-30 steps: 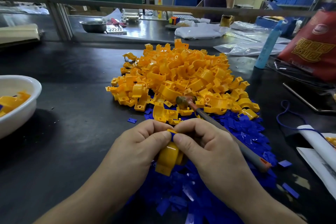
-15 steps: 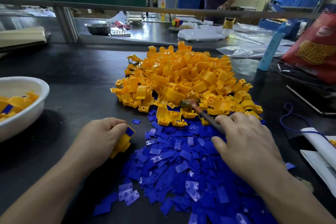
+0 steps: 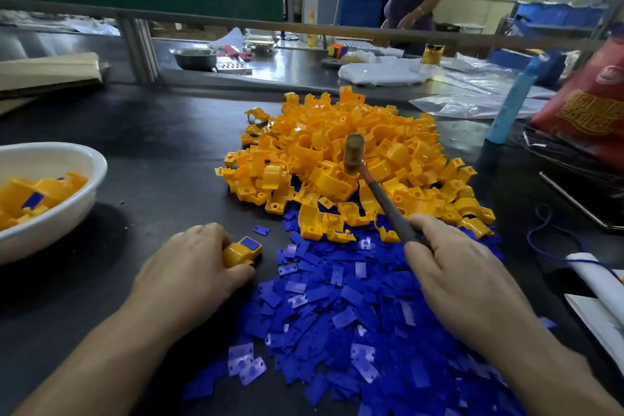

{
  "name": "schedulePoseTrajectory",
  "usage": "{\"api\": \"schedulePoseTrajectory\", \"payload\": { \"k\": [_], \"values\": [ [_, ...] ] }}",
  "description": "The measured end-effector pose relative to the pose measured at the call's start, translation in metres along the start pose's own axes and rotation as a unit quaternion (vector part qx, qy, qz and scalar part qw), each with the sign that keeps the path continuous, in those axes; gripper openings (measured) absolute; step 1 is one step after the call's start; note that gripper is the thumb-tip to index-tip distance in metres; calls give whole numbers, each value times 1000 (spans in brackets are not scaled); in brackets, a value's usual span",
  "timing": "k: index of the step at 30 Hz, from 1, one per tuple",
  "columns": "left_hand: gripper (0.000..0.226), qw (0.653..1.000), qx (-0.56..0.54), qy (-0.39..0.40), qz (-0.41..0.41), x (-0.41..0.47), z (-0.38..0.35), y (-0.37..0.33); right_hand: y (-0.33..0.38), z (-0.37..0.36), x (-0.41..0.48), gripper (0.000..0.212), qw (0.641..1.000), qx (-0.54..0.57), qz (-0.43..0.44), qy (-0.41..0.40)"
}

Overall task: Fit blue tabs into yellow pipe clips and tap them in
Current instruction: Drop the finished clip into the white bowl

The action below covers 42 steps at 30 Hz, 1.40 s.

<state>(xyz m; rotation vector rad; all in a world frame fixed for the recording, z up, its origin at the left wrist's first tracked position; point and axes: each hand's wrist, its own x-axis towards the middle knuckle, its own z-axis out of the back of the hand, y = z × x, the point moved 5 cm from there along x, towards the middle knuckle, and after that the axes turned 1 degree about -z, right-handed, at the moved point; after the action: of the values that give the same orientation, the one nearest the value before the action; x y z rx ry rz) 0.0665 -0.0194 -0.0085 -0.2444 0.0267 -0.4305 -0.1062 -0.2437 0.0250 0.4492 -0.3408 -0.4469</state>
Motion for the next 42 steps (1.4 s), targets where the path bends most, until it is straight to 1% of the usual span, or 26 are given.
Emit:
{"api": "schedulePoseTrajectory", "payload": {
  "k": [2, 3, 4, 6, 8, 10, 13, 14, 16, 18, 21, 23, 26, 29, 33, 35, 39, 41, 42],
  "values": [
    [35, 999, 19, -20, -18, 0, -1, -3, 17, -4, -6, 14, 990, 135, 4, 40],
    [34, 999, 20, -22, -23, 0, -1, -3, 25, -8, -10, 14, 984, 162, 15, 68],
    [33, 999, 20, -22, -26, 1, 0, -3, 30, -14, -14, 12, 982, 162, 34, 95],
    [34, 999, 19, -23, -28, 2, 0, -2, 38, -23, -18, 8, 982, 113, 75, 134],
    [35, 999, 21, -29, -27, 2, 1, -1, 42, -27, -21, 7, 982, 61, 101, 150],
    [36, 999, 28, -37, -29, 1, 1, -2, 46, -26, -23, 12, 983, 53, 112, 135],
    [37, 998, 34, -40, -34, 1, 1, -4, 54, -19, -25, 28, 987, 47, 140, 69],
    [37, 998, 32, -39, -35, 2, 1, -4, 57, -19, -25, 31, 986, 37, 149, 61],
    [36, 998, 35, -35, -39, 2, 1, -5, 61, -29, -26, 32, 982, -7, 158, 98],
    [35, 997, 41, -39, -45, 3, 2, -6, 62, -40, -26, 25, 975, -51, 162, 144],
    [36, 997, 44, -43, -48, 3, 1, -6, 60, -36, -20, 24, 977, -40, 148, 151],
    [37, 997, 43, -41, -49, 4, 1, -5, 64, -30, -19, 25, 981, -12, 137, 133],
    [37, 997, 41, -42, -48, 4, 0, -4, 70, -30, -18, 30, 986, 5, 148, 78],
    [35, 997, 41, -46, -49, 3, 1, -5, 74, -46, -18, 25, 978, -55, 165, 112],
    [36, 997, 35, -47, -42, 2, 1, -4, 63, -41, -15, 25, 980, -39, 145, 129],
    [37, 997, 31, -51, -41, 2, 1, -4, 56, -34, -16, 27, 985, -29, 131, 107],
    [37, 998, 28, -42, -39, 3, 1, -1, 33, -19, -13, 28, 992, -62, 102, 38],
    [35, 999, -16, -31, -22, 3, 5, 4, 21, -13, -9, 28, 993, -93, 74, 7],
    [34, 997, -69, -45, -12, 4, 9, 7, 16, -10, -7, 31, 993, -105, 57, -8]
  ]
}}
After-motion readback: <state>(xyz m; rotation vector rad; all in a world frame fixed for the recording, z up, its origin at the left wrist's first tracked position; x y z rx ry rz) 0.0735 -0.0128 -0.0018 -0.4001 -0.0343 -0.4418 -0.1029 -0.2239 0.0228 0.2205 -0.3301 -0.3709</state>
